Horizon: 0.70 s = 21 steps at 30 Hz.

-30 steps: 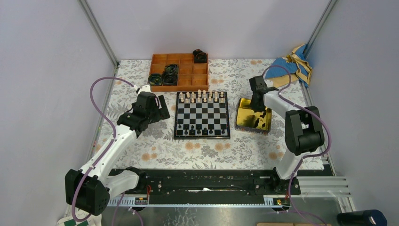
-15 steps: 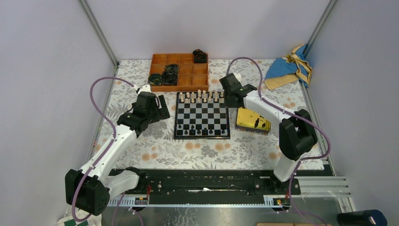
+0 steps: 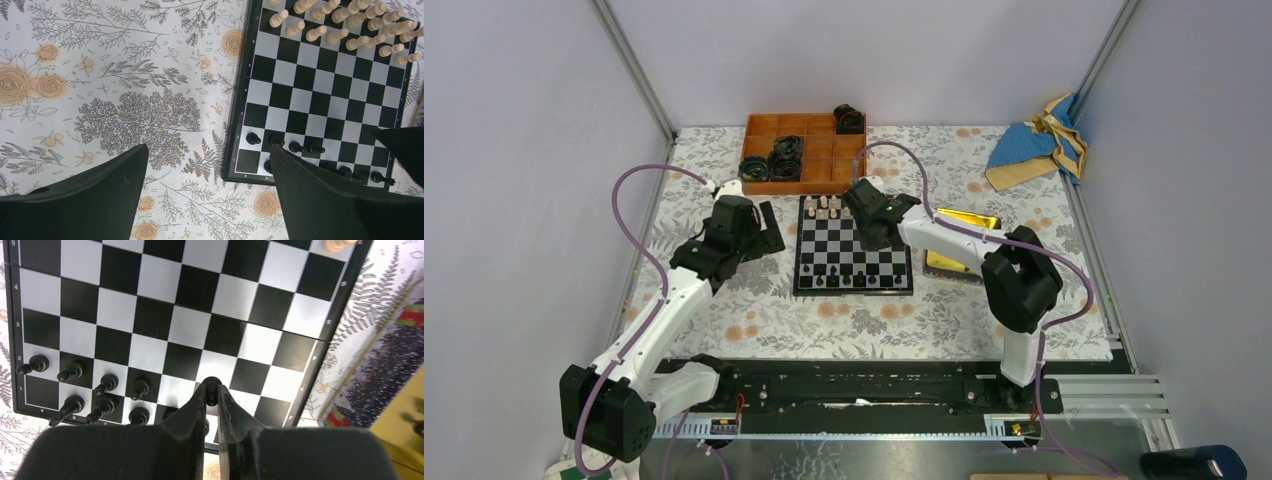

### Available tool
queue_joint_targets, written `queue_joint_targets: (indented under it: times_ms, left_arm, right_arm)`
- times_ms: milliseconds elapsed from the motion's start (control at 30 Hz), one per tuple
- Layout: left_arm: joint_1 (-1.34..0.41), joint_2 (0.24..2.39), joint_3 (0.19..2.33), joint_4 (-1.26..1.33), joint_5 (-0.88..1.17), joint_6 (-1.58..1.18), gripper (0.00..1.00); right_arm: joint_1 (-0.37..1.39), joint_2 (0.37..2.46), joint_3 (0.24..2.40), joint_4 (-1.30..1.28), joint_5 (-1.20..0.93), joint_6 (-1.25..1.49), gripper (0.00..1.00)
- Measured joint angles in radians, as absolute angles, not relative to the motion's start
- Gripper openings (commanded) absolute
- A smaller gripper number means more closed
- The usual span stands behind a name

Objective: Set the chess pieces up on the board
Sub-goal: Place the chess piece on the chessboard.

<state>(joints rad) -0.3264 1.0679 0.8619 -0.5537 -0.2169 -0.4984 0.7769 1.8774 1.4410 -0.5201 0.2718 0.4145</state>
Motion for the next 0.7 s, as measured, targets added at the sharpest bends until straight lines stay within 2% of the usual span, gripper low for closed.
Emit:
queue_joint_targets:
  times_ms: [700]
  left_arm:
    - [-0.326,1.051,0.844,-0.553,-0.216,-0.499,0.99]
  right_arm:
    - [0.879,1.971,1.475,-0.532,0.242,0.415,0.00]
